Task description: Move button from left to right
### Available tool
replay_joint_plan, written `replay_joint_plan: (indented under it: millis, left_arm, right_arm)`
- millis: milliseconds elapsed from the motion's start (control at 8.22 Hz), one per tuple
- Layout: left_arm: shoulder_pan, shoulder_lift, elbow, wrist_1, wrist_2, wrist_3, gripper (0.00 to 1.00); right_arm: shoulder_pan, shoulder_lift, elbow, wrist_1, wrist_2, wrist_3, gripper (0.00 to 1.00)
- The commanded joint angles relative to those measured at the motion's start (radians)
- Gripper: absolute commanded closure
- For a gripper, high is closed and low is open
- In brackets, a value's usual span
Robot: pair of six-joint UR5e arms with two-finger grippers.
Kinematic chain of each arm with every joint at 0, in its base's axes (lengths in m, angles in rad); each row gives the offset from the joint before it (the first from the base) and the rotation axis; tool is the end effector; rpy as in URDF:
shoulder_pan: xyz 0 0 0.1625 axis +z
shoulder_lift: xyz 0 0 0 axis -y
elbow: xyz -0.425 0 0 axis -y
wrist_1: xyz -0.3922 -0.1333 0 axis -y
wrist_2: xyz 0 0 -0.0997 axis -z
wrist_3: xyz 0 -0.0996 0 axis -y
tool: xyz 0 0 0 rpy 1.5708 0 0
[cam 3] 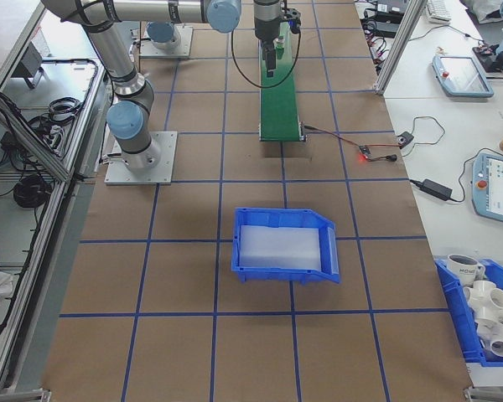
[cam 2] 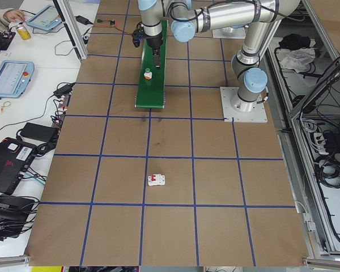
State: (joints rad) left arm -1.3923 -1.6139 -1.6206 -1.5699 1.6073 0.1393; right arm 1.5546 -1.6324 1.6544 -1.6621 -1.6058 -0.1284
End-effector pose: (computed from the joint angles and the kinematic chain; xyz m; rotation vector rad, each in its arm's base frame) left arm -0.0390 -0.5140 0.4424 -0.0585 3.1160 0.1507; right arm 0.1221 -0.4743 0.4857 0.1719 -3.0952 0.1033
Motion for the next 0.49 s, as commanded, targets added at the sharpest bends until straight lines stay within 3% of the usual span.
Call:
replay_joint_plan:
  millis: [0,365]
  left_arm:
    - [0.000,0.022,0.008,-0.057,0.000,0.000,0.00]
    - [-0.001,0.029,0.008,-0.070,-0.010,-0.003,0.00]
  right_arm:
    - [-0.010,0.074,-0.053,-0.024,0.012,0.001,0.00]
    - [-0.020,0.179,-0.053,-0.056,0.102,0.003,0.00]
